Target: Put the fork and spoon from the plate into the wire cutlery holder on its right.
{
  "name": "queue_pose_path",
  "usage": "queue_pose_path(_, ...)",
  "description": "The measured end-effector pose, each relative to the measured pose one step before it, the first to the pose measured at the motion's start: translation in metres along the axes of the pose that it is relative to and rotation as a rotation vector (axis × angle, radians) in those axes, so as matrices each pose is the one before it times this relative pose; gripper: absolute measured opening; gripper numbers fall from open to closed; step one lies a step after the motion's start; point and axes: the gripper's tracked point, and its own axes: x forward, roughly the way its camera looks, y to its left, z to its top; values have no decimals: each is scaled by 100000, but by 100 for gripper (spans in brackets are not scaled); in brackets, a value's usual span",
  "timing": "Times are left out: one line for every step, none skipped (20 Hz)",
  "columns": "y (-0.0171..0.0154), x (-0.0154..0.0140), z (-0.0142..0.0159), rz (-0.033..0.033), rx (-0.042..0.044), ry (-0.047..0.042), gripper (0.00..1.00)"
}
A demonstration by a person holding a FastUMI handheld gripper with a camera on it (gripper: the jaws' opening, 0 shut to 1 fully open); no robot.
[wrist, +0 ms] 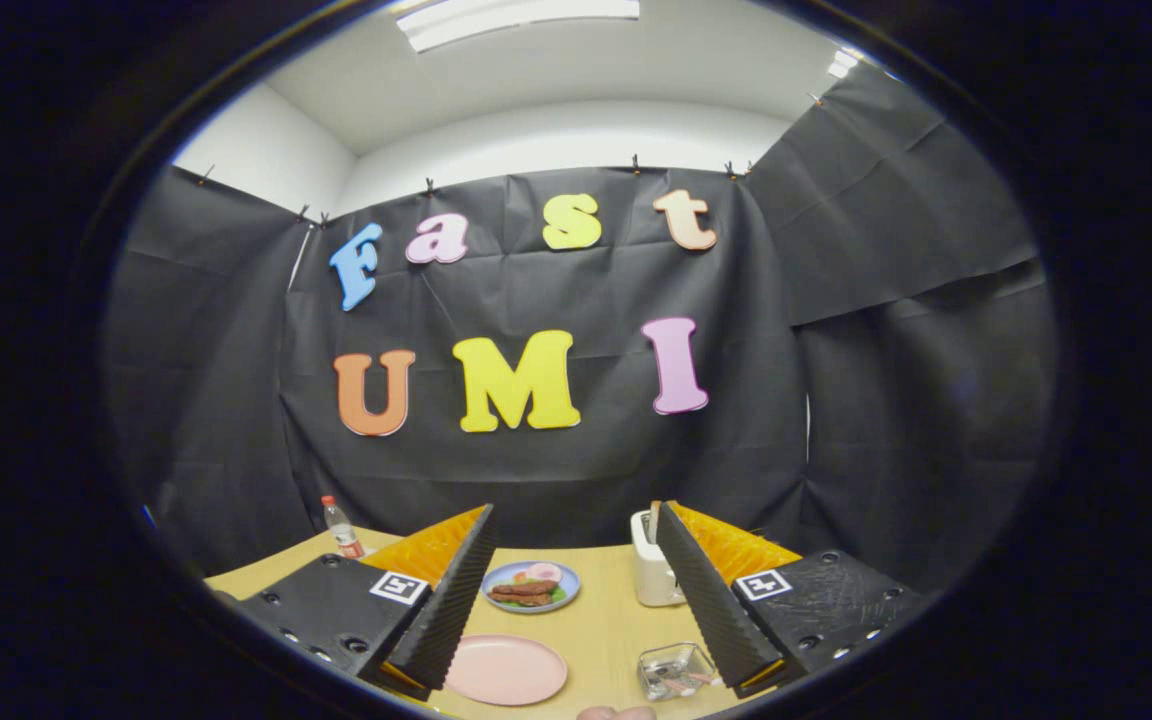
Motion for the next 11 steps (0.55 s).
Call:
queue_pose_path(7, -147, 158, 228, -275, -363, 96)
queue_pose_path(-9, -36, 185, 3, -408, -359, 96)
queue_pose_path(4, 83, 2, 27, 25, -349, 95)
queue_pose_path(35, 63, 218, -185, 198, -15, 95)
queue_pose_path(-38, -68, -69, -117, 447, 249, 95)
queue_pose_path(36, 38, 110, -73, 475, 466, 95)
queue_pose_path(44, -20, 183, 86, 242, 170, 95)
queue_pose_path(-30, -62, 97, -127, -198, -198, 95)
queue_pose_path(-161, -56, 44, -244, -274, -403, 96)
queue_pose_path(-85, 10, 139, -181, -300, -159, 95)
queue_pose_path(105, -38, -25, -86, -62, 125, 95)
